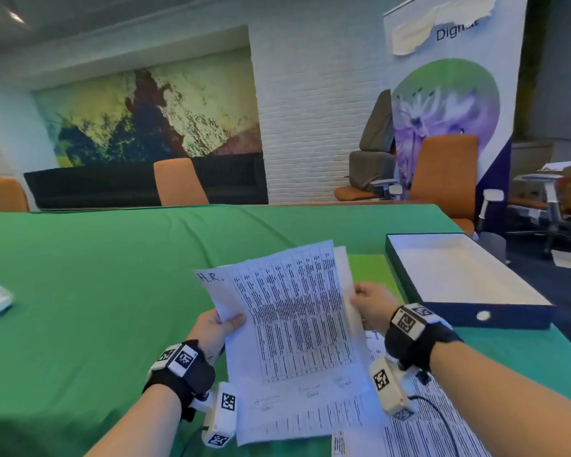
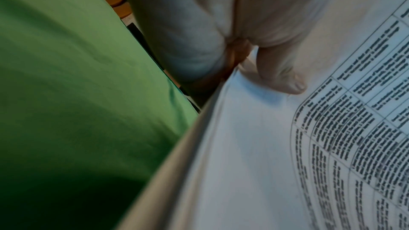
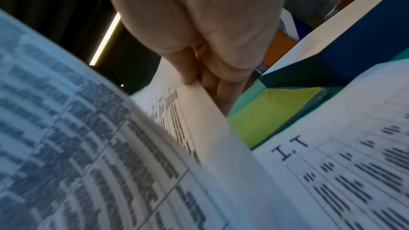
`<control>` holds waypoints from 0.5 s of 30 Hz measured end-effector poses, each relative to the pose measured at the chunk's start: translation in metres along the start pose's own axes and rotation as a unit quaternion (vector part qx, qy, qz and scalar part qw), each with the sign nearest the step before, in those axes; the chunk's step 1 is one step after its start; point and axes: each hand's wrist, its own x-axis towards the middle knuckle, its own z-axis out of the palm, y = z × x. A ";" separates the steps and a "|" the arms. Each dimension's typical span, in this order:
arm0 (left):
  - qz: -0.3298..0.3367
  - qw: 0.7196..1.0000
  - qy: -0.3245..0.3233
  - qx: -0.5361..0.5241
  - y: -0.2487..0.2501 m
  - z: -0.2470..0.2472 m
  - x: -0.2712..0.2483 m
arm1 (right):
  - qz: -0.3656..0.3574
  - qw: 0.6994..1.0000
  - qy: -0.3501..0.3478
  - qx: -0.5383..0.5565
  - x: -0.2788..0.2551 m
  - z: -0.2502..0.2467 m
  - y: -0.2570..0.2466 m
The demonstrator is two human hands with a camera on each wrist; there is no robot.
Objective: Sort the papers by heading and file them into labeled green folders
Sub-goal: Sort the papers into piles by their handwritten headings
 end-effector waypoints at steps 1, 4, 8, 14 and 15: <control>-0.002 1.000 -0.002 0.011 -0.001 0.002 -0.001 | -0.006 1.000 -0.023 0.005 -0.004 0.005 0.000; 0.001 0.998 0.002 0.065 -0.006 0.007 0.000 | -0.026 0.997 -0.067 0.020 -0.014 0.011 0.000; 0.030 0.986 0.051 0.156 -0.008 0.008 0.004 | -0.001 0.976 -0.049 -0.210 -0.001 -0.012 0.024; 0.028 0.983 0.094 0.155 -0.007 -0.001 0.003 | 0.165 0.863 0.020 -0.478 -0.025 -0.057 0.077; 0.025 0.982 0.097 0.161 -0.006 -0.001 0.003 | 0.188 0.862 0.026 -0.470 -0.030 -0.061 0.083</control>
